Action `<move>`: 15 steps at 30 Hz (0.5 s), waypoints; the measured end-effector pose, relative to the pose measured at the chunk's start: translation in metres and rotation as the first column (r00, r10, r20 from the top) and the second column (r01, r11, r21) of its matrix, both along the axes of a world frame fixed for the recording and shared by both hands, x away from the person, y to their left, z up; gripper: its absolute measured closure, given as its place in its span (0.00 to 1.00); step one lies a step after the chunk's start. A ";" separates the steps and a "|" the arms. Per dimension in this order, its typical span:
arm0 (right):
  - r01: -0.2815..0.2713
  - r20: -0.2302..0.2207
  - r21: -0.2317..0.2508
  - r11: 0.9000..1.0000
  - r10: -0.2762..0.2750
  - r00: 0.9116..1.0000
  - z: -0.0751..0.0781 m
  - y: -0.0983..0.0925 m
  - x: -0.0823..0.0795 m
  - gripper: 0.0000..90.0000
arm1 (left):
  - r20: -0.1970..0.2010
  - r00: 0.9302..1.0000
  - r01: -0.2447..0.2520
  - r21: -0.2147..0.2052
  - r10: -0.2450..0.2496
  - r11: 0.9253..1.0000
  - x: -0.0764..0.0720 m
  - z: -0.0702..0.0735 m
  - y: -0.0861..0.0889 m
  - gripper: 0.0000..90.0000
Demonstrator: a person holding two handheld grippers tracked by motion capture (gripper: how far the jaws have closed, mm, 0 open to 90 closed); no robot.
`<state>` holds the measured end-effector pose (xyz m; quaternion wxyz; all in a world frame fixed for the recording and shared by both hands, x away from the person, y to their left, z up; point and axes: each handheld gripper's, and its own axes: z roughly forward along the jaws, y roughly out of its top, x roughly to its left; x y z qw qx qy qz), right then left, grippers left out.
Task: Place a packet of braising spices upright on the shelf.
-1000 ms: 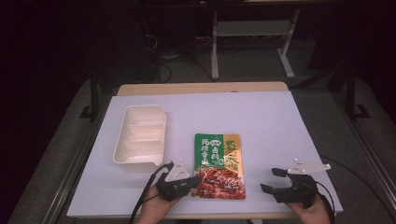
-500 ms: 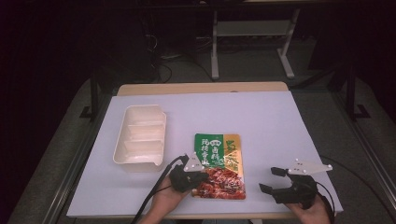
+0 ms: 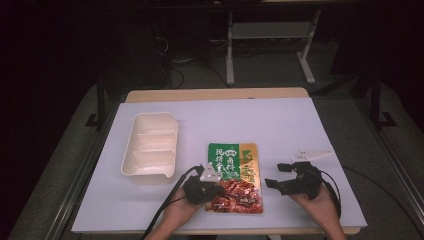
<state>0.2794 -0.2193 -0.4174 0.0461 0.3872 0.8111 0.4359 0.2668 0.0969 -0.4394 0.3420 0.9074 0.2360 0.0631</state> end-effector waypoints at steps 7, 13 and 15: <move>-0.007 -0.075 -0.095 0.995 0.000 0.997 -0.004 0.029 0.051 0.22 | 0.010 1.000 -0.003 0.003 0.003 1.000 -0.001 -0.001 0.000 1.00; -0.010 -0.092 -0.135 0.991 -0.002 0.996 -0.007 0.038 0.074 0.23 | 0.017 1.000 -0.006 -0.004 0.006 1.000 -0.001 -0.002 -0.001 1.00; -0.006 -0.090 -0.119 0.993 -0.004 0.996 -0.006 0.040 0.081 0.24 | 0.020 1.000 0.000 0.003 0.000 1.000 -0.001 -0.002 0.000 1.00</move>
